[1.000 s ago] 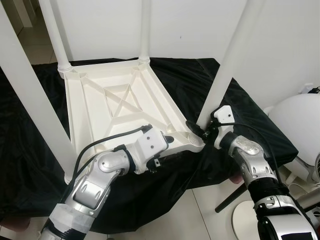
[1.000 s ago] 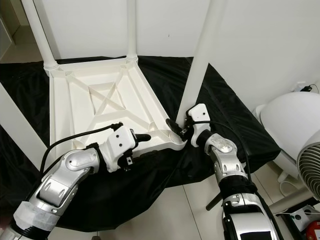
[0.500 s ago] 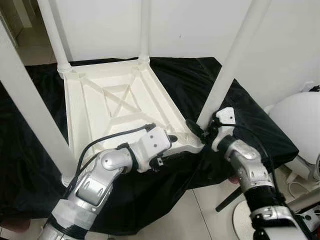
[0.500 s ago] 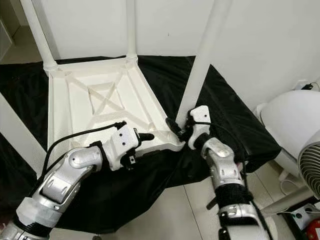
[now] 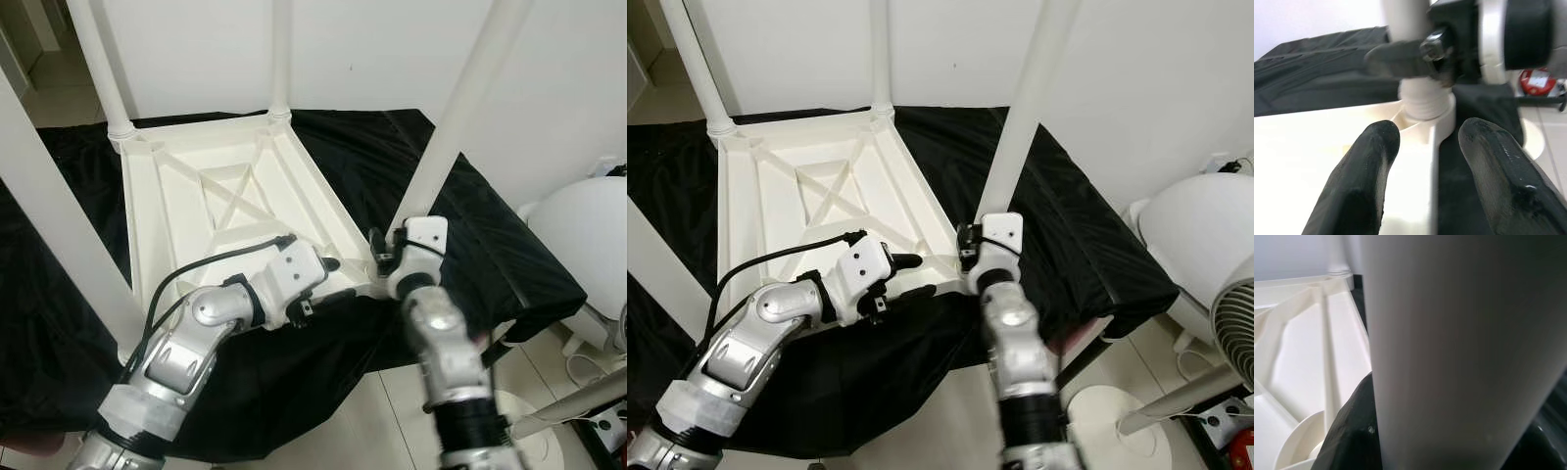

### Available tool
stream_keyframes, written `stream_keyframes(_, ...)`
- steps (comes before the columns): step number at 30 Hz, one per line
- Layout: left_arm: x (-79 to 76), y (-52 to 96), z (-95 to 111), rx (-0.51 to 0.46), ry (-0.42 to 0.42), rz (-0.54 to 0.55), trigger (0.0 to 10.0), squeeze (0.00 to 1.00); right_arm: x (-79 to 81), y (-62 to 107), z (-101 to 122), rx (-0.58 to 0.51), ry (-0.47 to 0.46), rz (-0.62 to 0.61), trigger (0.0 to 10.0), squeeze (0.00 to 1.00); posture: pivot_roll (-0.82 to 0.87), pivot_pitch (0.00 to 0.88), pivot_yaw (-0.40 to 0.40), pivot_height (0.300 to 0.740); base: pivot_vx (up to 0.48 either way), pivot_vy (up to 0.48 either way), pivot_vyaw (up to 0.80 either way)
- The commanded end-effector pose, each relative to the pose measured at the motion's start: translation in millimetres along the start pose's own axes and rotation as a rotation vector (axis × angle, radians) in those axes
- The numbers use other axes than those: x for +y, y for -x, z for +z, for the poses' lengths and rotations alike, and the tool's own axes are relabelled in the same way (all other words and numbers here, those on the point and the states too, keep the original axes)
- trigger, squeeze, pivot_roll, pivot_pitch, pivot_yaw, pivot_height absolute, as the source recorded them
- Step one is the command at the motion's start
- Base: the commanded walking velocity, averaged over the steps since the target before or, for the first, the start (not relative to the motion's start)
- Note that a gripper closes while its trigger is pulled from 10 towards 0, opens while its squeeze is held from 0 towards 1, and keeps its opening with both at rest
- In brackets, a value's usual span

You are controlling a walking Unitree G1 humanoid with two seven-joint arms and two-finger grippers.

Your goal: Building children table

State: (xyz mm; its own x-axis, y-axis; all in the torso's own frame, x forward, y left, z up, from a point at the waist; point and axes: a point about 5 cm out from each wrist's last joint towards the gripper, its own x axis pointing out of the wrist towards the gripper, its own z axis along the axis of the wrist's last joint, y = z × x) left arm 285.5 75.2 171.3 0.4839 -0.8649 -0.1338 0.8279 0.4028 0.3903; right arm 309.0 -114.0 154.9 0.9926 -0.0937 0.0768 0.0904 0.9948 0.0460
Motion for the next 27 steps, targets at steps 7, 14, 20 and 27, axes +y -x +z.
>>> stream_keyframes(7, 21.9, 9.1, -4, 0.014, 0.042, 0.145, 10.0, 0.0, -0.1, 7.6, -13, 0.091, -0.049, -0.067, 10.0, 0.0, 0.03, 0.038, -0.033, 0.74, 0.0, 0.0, 0.0)
stream_keyframes(14, 19.2, 8.3, -4, 0.006, 0.04, 0.138, 10.0, 0.0, 1.7, 8.7, -2, 0.034, -0.088, 0.036, 10.0, 1.0, 0.04, 0.032, -0.032, 0.74, 0.0, 0.0, 0.0)
stream_keyframes(20, 12.1, 7.9, -5, 0.001, 0.048, 0.103, 10.0, 0.0, -5.0, 9.7, 2, -0.011, -0.083, 0.183, 10.0, 0.9, 0.04, 0.026, -0.028, 0.74, 0.0, 0.0, 0.0)
stream_keyframes(27, 2.1, 3.5, -8, -0.001, 0.049, 0.109, 10.0, 0.0, -16.2, 10.4, 4, -0.046, -0.006, 0.442, 10.0, 0.0, 0.04, 0.017, -0.031, 0.74, 0.0, 0.0, 0.0)
